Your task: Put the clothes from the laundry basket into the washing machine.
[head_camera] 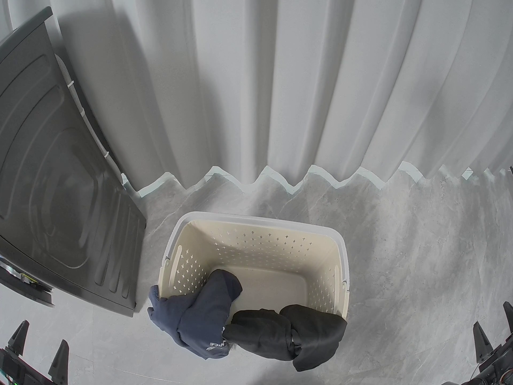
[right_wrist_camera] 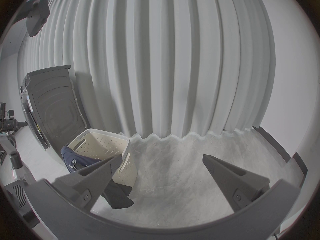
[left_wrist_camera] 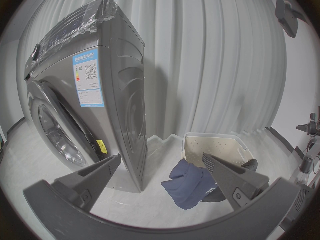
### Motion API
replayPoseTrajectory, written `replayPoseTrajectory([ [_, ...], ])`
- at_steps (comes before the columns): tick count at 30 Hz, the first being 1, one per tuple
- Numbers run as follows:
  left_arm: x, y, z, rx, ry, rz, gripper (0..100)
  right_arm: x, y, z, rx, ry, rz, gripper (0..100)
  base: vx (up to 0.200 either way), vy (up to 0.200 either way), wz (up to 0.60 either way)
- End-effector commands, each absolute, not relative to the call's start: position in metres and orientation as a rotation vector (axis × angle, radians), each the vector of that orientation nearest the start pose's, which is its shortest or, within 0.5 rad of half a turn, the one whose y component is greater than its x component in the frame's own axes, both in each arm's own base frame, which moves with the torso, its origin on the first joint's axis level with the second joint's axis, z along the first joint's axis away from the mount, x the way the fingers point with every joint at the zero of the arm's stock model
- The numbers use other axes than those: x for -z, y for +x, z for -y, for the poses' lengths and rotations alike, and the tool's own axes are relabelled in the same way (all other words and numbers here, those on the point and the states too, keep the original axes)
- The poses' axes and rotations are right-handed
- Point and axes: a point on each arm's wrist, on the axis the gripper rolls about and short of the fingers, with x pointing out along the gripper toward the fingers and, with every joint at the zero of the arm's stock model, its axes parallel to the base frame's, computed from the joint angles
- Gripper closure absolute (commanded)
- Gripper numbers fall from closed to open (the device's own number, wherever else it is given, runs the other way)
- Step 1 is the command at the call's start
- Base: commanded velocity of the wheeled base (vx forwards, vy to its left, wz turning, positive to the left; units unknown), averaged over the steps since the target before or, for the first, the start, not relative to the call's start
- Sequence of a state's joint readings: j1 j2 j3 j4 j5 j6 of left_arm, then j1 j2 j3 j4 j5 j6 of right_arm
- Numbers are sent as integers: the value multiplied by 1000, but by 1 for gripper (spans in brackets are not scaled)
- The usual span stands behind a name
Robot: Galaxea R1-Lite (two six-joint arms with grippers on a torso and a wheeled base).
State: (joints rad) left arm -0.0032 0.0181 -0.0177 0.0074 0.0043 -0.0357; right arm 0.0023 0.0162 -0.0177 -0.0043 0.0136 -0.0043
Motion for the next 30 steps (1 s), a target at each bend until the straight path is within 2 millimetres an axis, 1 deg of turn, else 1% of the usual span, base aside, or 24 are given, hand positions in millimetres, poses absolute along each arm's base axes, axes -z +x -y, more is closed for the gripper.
replayPoseTrajectory([
  [1, -76, -23, 0, -2, -34, -5, 0, -76, -23, 0, -17, -5, 5, 0, 200, 0, 0],
  [5, -76, -23, 0, -2, -37, -8, 0, -76, -23, 0, -17, -5, 5, 0, 200, 0, 0],
  [11, -76, -23, 0, -2, -35, -8, 0, -76, -23, 0, -17, -5, 5, 0, 0, 0, 0],
  [17, -76, -23, 0, -2, -37, -8, 0, -76, -23, 0, -17, -5, 5, 0, 200, 0, 0],
  [23, -76, -23, 0, -2, -35, -8, 0, -76, -23, 0, -17, -5, 5, 0, 0, 0, 0],
  [26, -76, -23, 0, -2, -37, -8, 0, -76, -23, 0, -17, -5, 5, 0, 200, 0, 0],
  [30, -76, -23, 0, -2, -37, -8, 0, -76, -23, 0, -17, -5, 5, 0, 0, 0, 0],
])
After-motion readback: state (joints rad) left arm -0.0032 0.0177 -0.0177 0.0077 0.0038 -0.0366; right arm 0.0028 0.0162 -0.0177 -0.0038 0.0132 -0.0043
